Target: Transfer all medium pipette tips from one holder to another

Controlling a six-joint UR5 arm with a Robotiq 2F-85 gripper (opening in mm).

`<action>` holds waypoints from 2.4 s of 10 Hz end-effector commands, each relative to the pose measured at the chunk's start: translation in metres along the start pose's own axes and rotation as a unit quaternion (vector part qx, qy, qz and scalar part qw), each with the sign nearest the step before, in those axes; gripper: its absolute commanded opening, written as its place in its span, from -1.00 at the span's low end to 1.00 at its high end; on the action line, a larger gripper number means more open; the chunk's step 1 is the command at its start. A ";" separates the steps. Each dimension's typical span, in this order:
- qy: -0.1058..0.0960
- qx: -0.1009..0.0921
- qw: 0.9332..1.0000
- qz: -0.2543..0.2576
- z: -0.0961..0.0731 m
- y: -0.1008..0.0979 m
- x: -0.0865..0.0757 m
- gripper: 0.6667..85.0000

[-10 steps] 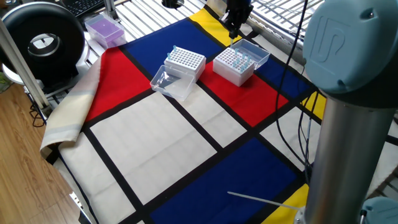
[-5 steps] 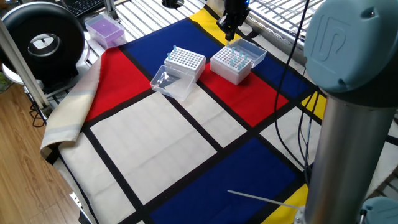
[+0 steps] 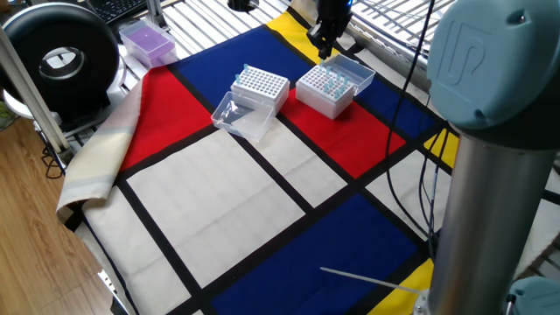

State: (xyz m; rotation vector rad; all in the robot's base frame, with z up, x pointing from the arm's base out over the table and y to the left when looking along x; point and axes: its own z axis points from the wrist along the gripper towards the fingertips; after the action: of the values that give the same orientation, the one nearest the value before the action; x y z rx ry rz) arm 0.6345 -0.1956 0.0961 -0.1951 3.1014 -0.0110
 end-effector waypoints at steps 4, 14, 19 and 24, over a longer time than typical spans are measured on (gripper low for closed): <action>-0.042 -0.018 0.999 0.009 0.004 0.036 -0.038 -0.49; -0.066 -0.015 0.996 -0.055 0.004 0.129 -0.135 -0.28; -0.071 -0.006 0.996 -0.059 0.015 0.133 -0.154 -0.28; -0.075 -0.005 0.996 -0.053 0.024 0.138 -0.154 -0.29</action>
State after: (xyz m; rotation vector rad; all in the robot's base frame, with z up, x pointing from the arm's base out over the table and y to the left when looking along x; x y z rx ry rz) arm 0.7696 -0.0444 0.0787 -0.3607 2.9451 0.0020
